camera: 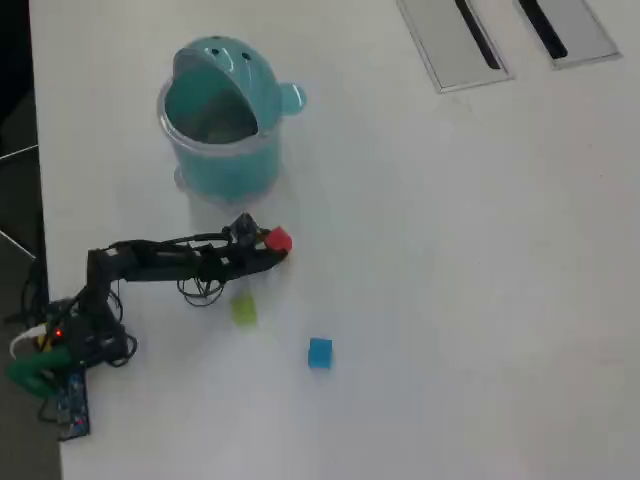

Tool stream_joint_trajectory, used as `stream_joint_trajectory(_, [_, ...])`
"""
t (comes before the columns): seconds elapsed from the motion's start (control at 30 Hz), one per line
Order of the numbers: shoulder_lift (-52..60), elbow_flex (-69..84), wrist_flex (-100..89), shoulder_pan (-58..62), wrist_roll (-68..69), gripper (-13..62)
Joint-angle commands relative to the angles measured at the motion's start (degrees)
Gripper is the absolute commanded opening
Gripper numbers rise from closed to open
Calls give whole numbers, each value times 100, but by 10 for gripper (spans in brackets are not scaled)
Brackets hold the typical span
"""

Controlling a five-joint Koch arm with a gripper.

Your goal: Grasp RGB lego blocks and put them in the bin one by one.

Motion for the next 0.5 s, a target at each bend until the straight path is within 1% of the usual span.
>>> stream_joint_trajectory(0.0, [624, -325, -141, -62, 167, 178])
stream_joint_trajectory(0.47, [2830, -167, 1195, -677, 325, 171])
